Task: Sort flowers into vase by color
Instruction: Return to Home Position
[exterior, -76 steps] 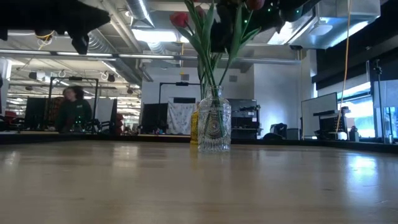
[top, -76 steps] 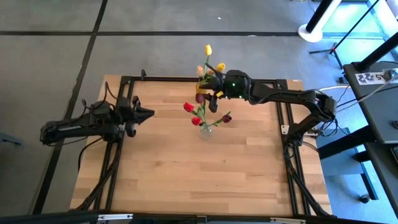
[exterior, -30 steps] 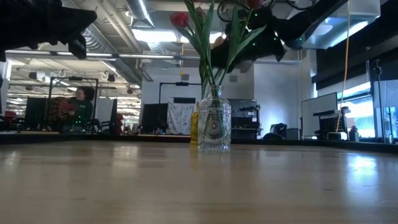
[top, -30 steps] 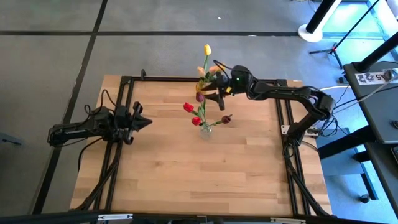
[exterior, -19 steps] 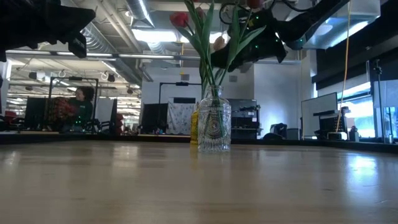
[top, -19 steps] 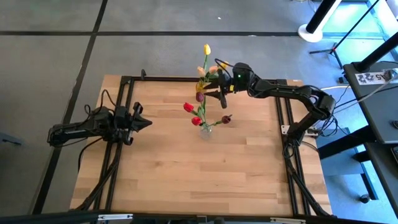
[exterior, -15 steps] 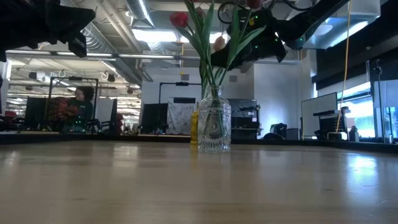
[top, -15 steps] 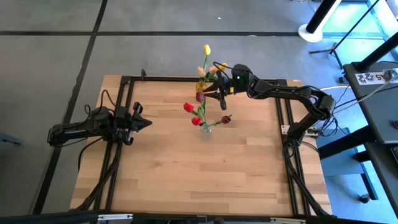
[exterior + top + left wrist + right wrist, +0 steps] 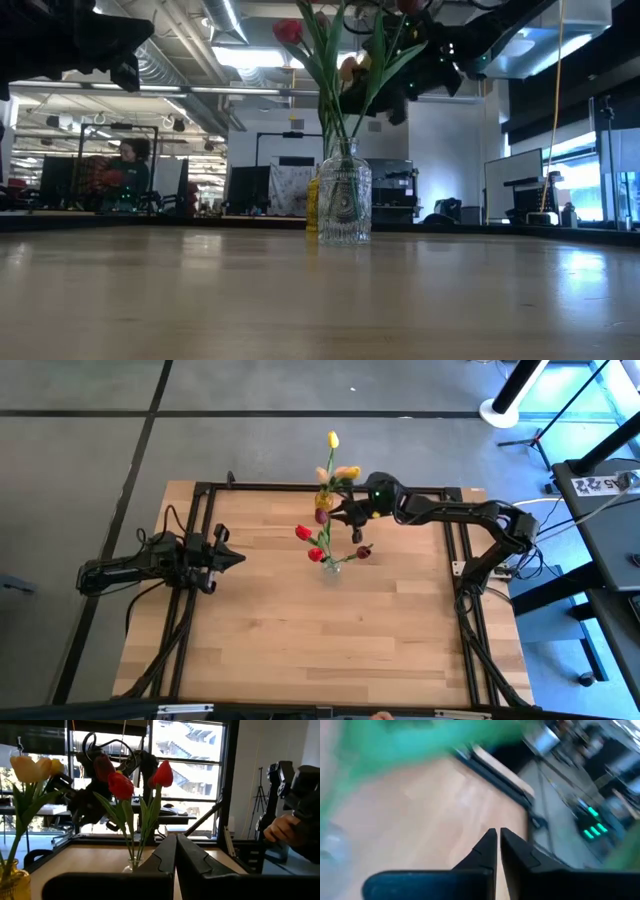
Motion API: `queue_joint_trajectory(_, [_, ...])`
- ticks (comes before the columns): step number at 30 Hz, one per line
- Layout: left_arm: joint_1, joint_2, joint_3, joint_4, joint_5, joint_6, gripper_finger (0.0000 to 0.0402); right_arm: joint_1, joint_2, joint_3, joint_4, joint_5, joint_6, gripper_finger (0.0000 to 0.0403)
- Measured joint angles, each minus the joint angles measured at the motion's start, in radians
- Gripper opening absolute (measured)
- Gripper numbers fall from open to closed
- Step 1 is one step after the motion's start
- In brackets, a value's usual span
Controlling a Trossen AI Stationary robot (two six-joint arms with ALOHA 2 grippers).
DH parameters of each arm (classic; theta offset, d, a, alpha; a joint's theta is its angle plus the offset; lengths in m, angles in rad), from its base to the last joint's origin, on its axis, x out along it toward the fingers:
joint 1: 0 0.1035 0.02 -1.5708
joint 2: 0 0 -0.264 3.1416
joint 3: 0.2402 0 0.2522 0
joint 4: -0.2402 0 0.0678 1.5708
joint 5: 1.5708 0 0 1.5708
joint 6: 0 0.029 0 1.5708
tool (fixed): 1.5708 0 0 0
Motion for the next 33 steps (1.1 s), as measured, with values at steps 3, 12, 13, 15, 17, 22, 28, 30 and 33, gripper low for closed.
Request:
queue_joint_trajectory(3, [0.0, 0.0, 0.0, 0.0, 0.0, 0.002, 0.0003, 0.017, 0.0, 0.0, -0.008, 0.131, -0.007, 0.0029])
queue_joint_trajectory(12, [0.0, 0.0, 0.0, 0.0, 0.0, 0.005, 0.0003, 0.026, -0.005, 0.0, -0.096, 0.124, -0.009, 0.0073])
queue_joint_trajectory(13, [0.0, 0.0, 0.0, 0.0, 0.0, 0.009, 0.0003, 0.028, -0.011, 0.0, -0.115, 0.134, -0.009, 0.0079])
queue_joint_trajectory(15, [0.0, 0.0, 0.0, -0.002, 0.0, 0.02, 0.0003, 0.041, -0.028, 0.0, -0.151, 0.189, -0.008, 0.0088])
queue_joint_trajectory(17, [0.0, 0.0, 0.001, -0.019, -0.001, 0.028, 0.0003, 0.055, -0.054, -0.001, -0.194, 0.265, -0.009, 0.0093])
queue_joint_trajectory(22, [0.003, 0.0, 0.001, -0.051, -0.016, 0.046, 0.0003, 0.068, -0.134, -0.001, -0.283, 0.331, 0.009, 0.0094])
queue_joint_trajectory(28, [0.003, 0.0, 0.001, -0.066, -0.02, 0.079, 0.0003, 0.056, -0.205, 0.0, -0.428, 0.265, 0.088, 0.0076])
queue_joint_trajectory(30, [0.003, 0.0, 0.001, -0.066, -0.03, 0.075, 0.0003, 0.056, -0.215, -0.001, -0.479, 0.211, 0.117, 0.0055])
queue_joint_trajectory(33, [0.003, 0.0, 0.001, -0.096, -0.049, 0.071, 0.0003, 0.058, -0.24, -0.022, -0.485, 0.169, 0.14, 0.0012])
